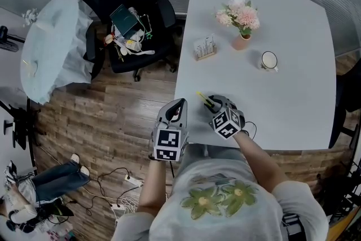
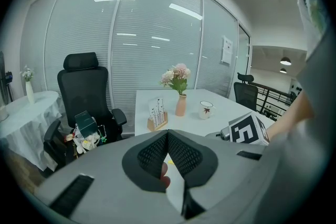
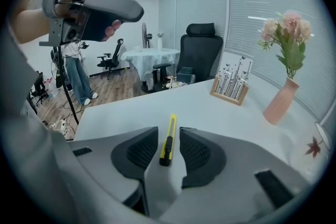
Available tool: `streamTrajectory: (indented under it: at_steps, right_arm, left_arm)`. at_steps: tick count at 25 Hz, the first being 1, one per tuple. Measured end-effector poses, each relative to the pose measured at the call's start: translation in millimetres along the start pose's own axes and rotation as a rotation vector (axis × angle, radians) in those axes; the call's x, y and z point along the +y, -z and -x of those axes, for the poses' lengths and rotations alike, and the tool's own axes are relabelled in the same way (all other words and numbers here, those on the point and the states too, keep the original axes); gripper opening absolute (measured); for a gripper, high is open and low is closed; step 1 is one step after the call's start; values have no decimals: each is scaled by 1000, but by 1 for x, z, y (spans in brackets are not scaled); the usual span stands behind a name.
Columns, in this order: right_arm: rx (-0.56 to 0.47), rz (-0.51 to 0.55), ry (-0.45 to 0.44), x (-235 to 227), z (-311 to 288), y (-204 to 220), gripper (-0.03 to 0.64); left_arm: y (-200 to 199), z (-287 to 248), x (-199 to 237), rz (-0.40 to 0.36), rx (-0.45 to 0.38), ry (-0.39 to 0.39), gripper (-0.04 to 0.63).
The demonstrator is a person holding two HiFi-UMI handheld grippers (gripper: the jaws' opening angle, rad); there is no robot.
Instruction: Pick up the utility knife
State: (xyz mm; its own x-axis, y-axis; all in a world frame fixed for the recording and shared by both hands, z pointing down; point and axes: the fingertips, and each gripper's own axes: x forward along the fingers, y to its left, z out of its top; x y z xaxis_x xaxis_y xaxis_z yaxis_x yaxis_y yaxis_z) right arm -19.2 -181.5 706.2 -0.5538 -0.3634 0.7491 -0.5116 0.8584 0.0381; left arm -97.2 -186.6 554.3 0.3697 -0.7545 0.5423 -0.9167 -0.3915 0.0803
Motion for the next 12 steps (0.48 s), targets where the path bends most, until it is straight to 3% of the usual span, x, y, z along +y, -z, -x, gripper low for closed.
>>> streamTrajectory:
  at_steps: [12]
  right_arm:
    - [48,-20,-4,1,-12,14,135]
  left_arm:
    - [2,-1,-4,-1,7,0,15]
